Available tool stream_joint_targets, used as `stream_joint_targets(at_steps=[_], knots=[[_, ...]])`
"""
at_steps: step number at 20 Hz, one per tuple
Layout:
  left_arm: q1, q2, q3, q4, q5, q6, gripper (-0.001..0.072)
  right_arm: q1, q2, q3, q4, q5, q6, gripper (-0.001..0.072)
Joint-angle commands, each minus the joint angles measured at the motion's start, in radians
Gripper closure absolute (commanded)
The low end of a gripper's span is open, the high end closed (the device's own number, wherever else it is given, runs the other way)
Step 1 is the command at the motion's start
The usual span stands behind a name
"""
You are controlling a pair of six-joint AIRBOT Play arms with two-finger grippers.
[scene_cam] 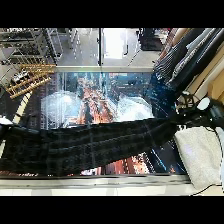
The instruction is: Fold the clothes and pants, and hang the long-sleeved shirts on hangers.
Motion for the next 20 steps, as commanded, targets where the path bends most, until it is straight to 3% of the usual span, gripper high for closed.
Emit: stream_joint_targets(at_steps=[1, 5, 10, 13, 15, 16, 17, 18, 20], knots=[[-0.124, -0.003, -0.042, -0.008, 0.140, 0.014, 0.0691, 0.106, 0.021, 0.090, 0.095, 0.111, 0.110, 0.0704], [-0.143, -0.013, -0.042, 0.000, 0.204, -0.044, 0.0691, 0.516, 0.016, 0.072, 0.148, 0.039, 0.309, 0.0704], [-0.069, 0.027, -0.040, 0.010, 0.170, -0.066, 0.0692, 0.973, -0.115, 0.071, 0.148, -0.282, 0.523, 0.0704], [-0.007, 0.068, -0.040, 0.011, 0.144, -0.076, 0.0691, 1.093, -0.278, 0.075, 0.194, -0.430, 0.536, 0.0702], [0.020, 0.077, -0.040, 0.011, 0.139, -0.076, 0.0691, 1.112, -0.375, 0.111, 0.331, -0.455, 0.426, 0.0696], [0.030, 0.077, -0.040, 0.011, 0.139, -0.076, 0.0691, 1.109, -0.395, 0.134, 0.380, -0.418, 0.365, 0.0584], [0.039, 0.078, -0.040, 0.016, 0.138, -0.076, 0.0691, 1.094, -0.393, 0.154, 0.378, -0.378, 0.328, 0.0391], [0.048, 0.082, -0.040, 0.018, 0.137, -0.077, 0.0691, 1.065, -0.374, 0.182, 0.355, -0.326, 0.290, 0.0257], [0.069, 0.098, -0.040, 0.018, 0.137, -0.076, 0.0691, 0.982, -0.286, 0.217, 0.264, -0.255, 0.259, 0.0245]])
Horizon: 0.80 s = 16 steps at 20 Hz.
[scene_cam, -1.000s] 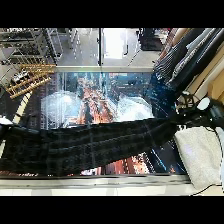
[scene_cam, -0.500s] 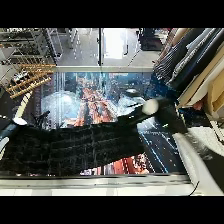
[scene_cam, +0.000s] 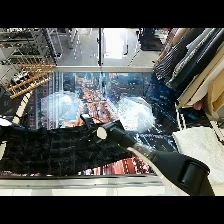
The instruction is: Fold the clothes and pants, and hang the long-sleeved shirts on hangers.
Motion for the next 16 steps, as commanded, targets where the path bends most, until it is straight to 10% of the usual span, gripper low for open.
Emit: stream_joint_targets(at_steps=[1, 8, 16], knots=[[0.044, 0.030, 0.000, 0.004, -0.003, -0.002, 0.0691, -0.111, 0.100, 0.048, -0.101, 0.101, -0.083, 0.0245], [0.157, 0.112, 0.000, 0.004, -0.003, -0.002, 0.0691, -0.708, 0.344, -0.247, 0.012, 0.396, -0.261, 0.0156], [0.173, 0.116, 0.000, 0.004, -0.032, 0.002, 0.0691, -0.824, 0.064, -0.378, 0.296, 0.372, -0.645, 0.0128]])
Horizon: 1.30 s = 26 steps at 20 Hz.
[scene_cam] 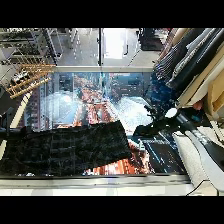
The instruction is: Fold the clothes and pants, and hang the long-sleeved shirts on hangers.
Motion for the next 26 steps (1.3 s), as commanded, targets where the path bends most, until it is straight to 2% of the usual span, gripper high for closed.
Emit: stream_joint_targets(at_steps=[1, 5, 7, 8, 9, 10, 11, 13, 15, 16, 18, 19, 22, 24, 26], knots=[[0.005, 0.002, 0.000, 0.000, -0.008, 0.002, 0.0691, -0.013, -0.156, 0.038, 0.126, 0.056, -0.144, 0.0128], [0.005, 0.002, 0.000, 0.000, -0.023, 0.002, 0.0690, 0.073, -0.307, 0.190, 0.152, 0.139, -0.138, 0.0132], [0.005, 0.002, 0.000, 0.000, -0.023, 0.002, 0.0691, 0.138, -0.359, 0.257, 0.152, 0.163, -0.100, 0.0155], [0.004, 0.002, -0.001, 0.000, -0.023, 0.002, 0.0691, 0.165, -0.378, 0.284, 0.151, 0.166, -0.063, 0.0243], [0.004, 0.002, -0.001, 0.000, -0.023, 0.002, 0.0691, 0.190, -0.391, 0.311, 0.150, 0.163, -0.035, 0.0399], [0.004, 0.002, -0.001, 0.000, -0.023, 0.002, 0.0690, 0.204, -0.393, 0.332, 0.143, 0.154, -0.010, 0.0628], [0.001, 0.002, -0.001, 0.000, -0.023, 0.002, 0.0690, 0.206, -0.386, 0.356, 0.121, 0.145, 0.021, 0.0698], [-0.022, 0.002, -0.002, 0.000, -0.023, 0.005, 0.0691, 0.186, -0.349, 0.399, -0.014, 0.106, 0.111, 0.0699], [-0.069, 0.002, -0.002, 0.003, -0.012, 0.036, 0.0691, 0.139, -0.286, 0.419, -0.232, 0.104, 0.210, 0.0700], [-0.095, 0.002, -0.002, 0.020, 0.008, 0.035, 0.0691, 0.105, -0.249, 0.418, -0.337, 0.119, 0.245, 0.0700], [-0.150, 0.000, -0.002, 0.103, 0.062, 0.035, 0.0691, 0.025, -0.177, 0.418, -0.453, 0.142, 0.292, 0.0702], [-0.177, -0.002, -0.002, 0.132, 0.073, 0.035, 0.0691, -0.021, -0.137, 0.419, -0.461, 0.150, 0.302, 0.0702], [-0.265, -0.038, -0.003, 0.083, 0.076, 0.040, 0.0691, -0.081, -0.014, 0.419, -0.447, 0.164, 0.317, 0.0703], [-0.341, -0.082, -0.003, 0.084, 0.083, 0.061, 0.0691, -0.055, 0.064, 0.438, -0.410, 0.181, 0.328, 0.0703], [-0.391, -0.125, -0.003, 0.114, 0.104, 0.047, 0.0691, 0.008, 0.106, 0.499, -0.373, 0.218, 0.357, 0.0703]])
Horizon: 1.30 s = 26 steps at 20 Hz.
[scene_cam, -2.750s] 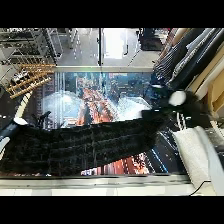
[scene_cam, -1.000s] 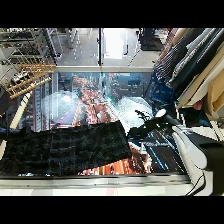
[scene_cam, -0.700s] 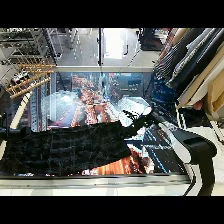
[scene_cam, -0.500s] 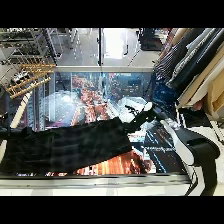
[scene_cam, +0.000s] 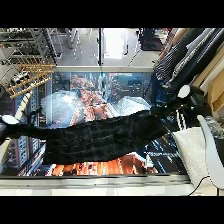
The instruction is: Fold the clothes and pants, and hang the long-sleeved shirts on hangers.
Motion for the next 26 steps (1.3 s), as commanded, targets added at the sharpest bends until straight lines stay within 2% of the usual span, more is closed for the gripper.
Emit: stream_joint_targets(at_steps=[1, 4, 8, 13, 15, 19, 20, 21, 23, 25, 26], knots=[[-0.087, -0.061, 0.000, 0.034, 0.029, -0.002, 0.0691, 0.085, 0.095, 0.093, 0.032, 0.051, 0.064, 0.0703], [-0.073, -0.045, 0.000, 0.061, 0.029, -0.003, 0.0692, 0.294, 0.101, 0.206, 0.034, 0.032, 0.120, 0.0703], [-0.049, -0.034, 0.000, 0.217, 0.029, -0.104, 0.0692, 0.585, 0.052, 0.216, 0.034, -0.163, 0.196, 0.0703], [-0.021, -0.036, 0.005, 0.214, 0.050, -0.130, 0.0692, 0.825, -0.154, 0.216, 0.083, -0.403, 0.245, 0.0703], [0.043, 0.027, 0.018, 0.213, 0.035, -0.152, 0.0692, 0.888, -0.246, 0.216, 0.150, -0.519, 0.230, 0.0702], [0.222, 0.200, 0.022, 0.198, 0.025, -0.153, 0.0692, 0.982, -0.394, 0.255, 0.276, -0.644, 0.096, 0.0695], [0.260, 0.227, 0.022, 0.172, 0.024, -0.153, 0.0692, 0.997, -0.430, 0.286, 0.321, -0.644, 0.024, 0.0626], [0.291, 0.246, 0.022, 0.135, 0.023, -0.152, 0.0692, 1.003, -0.457, 0.318, 0.372, -0.626, -0.027, 0.0504], [0.320, 0.259, 0.021, 0.063, 0.016, -0.152, 0.0691, 0.993, -0.484, 0.397, 0.463, -0.515, -0.167, 0.0415], [0.317, 0.258, 0.019, -0.003, -0.004, -0.151, 0.0691, 0.939, -0.462, 0.486, 0.396, -0.374, -0.168, 0.0248], [0.308, 0.258, 0.019, -0.031, -0.014, -0.151, 0.0691, 0.895, -0.431, 0.495, 0.340, -0.343, -0.127, 0.0242]])
